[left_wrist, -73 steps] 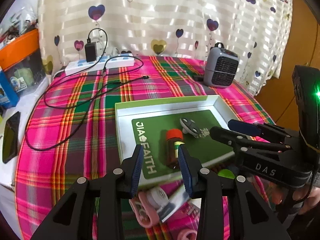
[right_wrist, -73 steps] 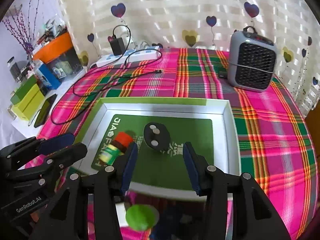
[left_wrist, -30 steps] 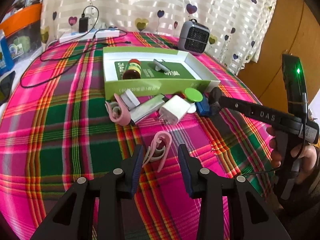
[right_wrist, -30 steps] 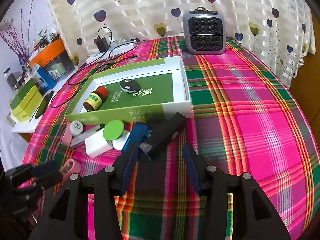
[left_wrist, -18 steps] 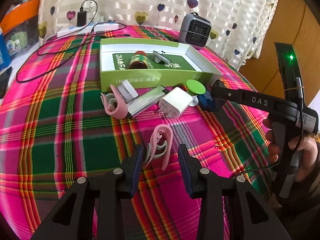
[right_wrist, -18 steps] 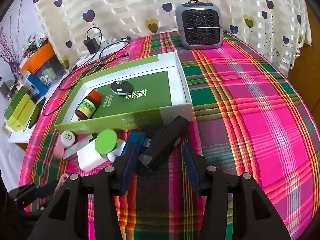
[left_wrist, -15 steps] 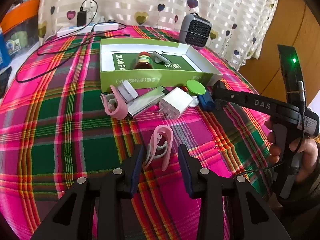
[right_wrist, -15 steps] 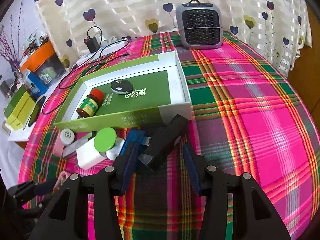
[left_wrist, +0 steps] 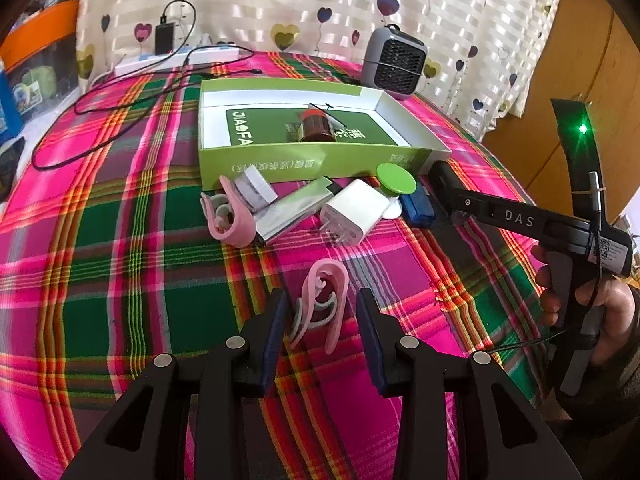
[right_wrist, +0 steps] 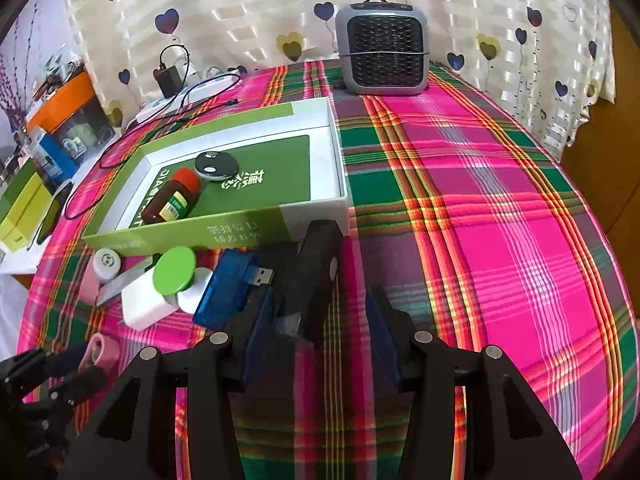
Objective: Organize rigid objects
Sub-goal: 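Grasp the pink clip with the left gripper while the right gripper grasps the black rectangular device, then carry the pink clip and black device into the green box and release both, then withdraw both tools and move the right gripper toward the blue USB stick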
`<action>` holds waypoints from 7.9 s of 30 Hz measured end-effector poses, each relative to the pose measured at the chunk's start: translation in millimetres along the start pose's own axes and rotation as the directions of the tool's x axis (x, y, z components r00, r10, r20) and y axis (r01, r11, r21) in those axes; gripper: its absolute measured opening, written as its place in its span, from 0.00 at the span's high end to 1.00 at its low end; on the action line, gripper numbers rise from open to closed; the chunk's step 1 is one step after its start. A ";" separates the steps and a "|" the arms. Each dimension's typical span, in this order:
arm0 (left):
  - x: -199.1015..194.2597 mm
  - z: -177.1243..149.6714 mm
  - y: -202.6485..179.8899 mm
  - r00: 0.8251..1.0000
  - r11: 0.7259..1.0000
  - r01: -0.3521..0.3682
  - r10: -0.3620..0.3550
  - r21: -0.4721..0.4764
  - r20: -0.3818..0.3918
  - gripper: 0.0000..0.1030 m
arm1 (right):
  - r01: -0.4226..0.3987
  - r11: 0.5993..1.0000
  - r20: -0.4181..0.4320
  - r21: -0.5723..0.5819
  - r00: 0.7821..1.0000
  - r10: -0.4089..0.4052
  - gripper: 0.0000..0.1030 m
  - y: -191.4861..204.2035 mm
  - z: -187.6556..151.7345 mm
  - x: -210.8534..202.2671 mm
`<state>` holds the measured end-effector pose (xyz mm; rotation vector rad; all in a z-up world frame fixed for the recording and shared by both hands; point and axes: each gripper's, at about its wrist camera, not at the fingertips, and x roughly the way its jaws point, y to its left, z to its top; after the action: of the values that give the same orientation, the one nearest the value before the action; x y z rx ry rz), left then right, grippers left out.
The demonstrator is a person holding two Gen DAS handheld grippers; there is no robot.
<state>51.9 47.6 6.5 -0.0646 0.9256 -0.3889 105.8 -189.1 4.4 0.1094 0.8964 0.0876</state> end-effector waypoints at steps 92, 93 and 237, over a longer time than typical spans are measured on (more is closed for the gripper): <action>-27.9 42.2 -7.9 0.991 0.997 -0.068 0.064 0.032 0.113 0.78 | -0.037 0.994 0.098 -0.103 0.994 0.048 0.76 9.5 21.0 -38.1; -28.2 46.2 -8.1 0.991 0.997 -0.071 0.067 0.034 0.118 0.78 | -0.039 0.994 0.100 -0.106 0.994 0.049 0.76 10.7 23.5 -38.7; -36.9 11.8 52.5 0.982 0.985 -0.118 0.135 -0.130 0.133 0.71 | -0.060 0.996 0.014 -0.067 0.998 0.062 0.57 50.2 -13.9 -7.2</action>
<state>57.1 108.0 30.4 -0.1422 0.8074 -0.2067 88.9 -139.3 8.0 0.0750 0.8730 0.1732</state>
